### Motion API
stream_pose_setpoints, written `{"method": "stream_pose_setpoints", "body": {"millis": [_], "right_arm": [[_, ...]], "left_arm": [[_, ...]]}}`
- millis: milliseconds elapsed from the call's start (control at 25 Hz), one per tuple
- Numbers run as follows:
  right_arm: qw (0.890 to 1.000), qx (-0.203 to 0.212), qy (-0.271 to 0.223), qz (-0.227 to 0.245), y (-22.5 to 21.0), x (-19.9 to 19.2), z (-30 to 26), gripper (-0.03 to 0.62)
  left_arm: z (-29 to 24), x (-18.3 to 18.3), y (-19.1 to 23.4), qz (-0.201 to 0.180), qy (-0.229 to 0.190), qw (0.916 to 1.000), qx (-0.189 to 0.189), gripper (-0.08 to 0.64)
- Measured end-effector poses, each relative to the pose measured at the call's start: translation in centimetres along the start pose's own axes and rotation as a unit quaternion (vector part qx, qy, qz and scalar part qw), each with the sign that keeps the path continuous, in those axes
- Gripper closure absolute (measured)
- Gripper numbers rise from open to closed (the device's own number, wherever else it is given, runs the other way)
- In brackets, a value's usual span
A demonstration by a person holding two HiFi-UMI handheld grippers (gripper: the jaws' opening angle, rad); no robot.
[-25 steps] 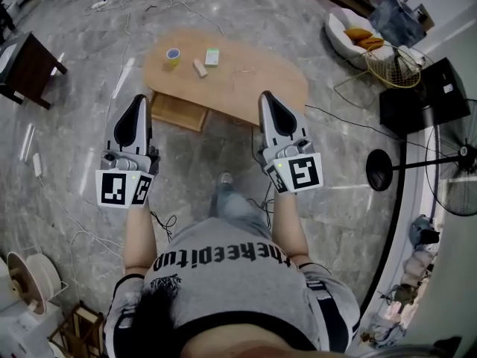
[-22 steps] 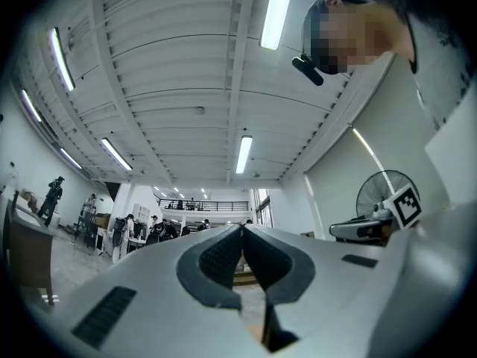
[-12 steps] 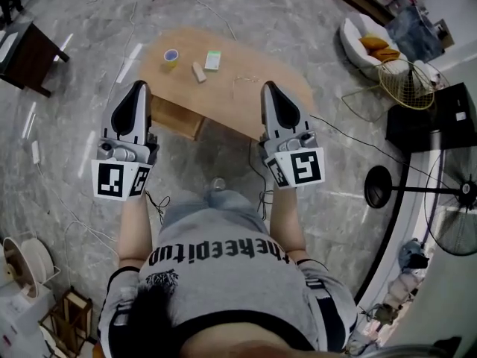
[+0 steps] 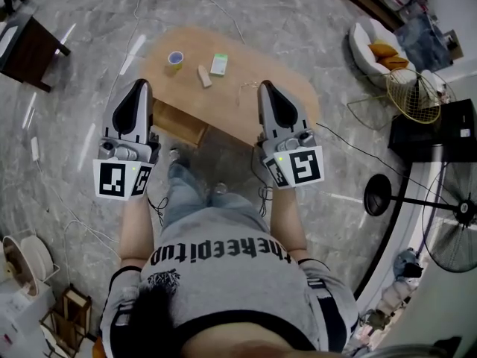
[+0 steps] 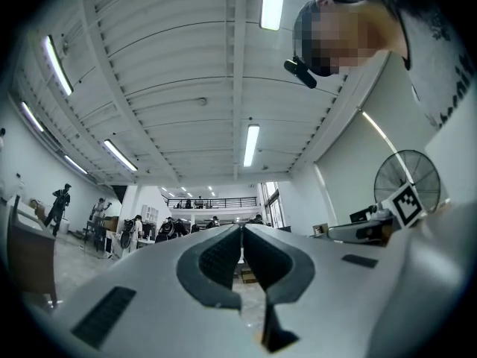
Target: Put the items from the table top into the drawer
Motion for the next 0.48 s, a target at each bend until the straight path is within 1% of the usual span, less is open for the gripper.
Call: {"method": "stream_pose_setpoints", "body": {"millis": [240, 480], "right_arm": [[1.000, -0.008, 0.004, -0.005, 0.0, -1.5, -6.4, 0.591], [0.999, -0.032, 0.001, -0.008, 0.1, -2.6, -14.0, 0.591]], "left_arm": [[-3.9, -2.1, 5.1, 0.012, -0.001, 0.9997, -0.021, 0.548], [-8.7, -3.9, 11.4, 0.017, -0.004, 0.9982, -0.057, 0.548]]}}
Point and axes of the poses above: the fingertips, and each gripper's own axes: z backward along the fingers, y to its left, x out of its top, the point moved 1 cm from there along z, backward along the fingers, and after that the axes turned 3 degrees about -z, right-handed, at the moved point
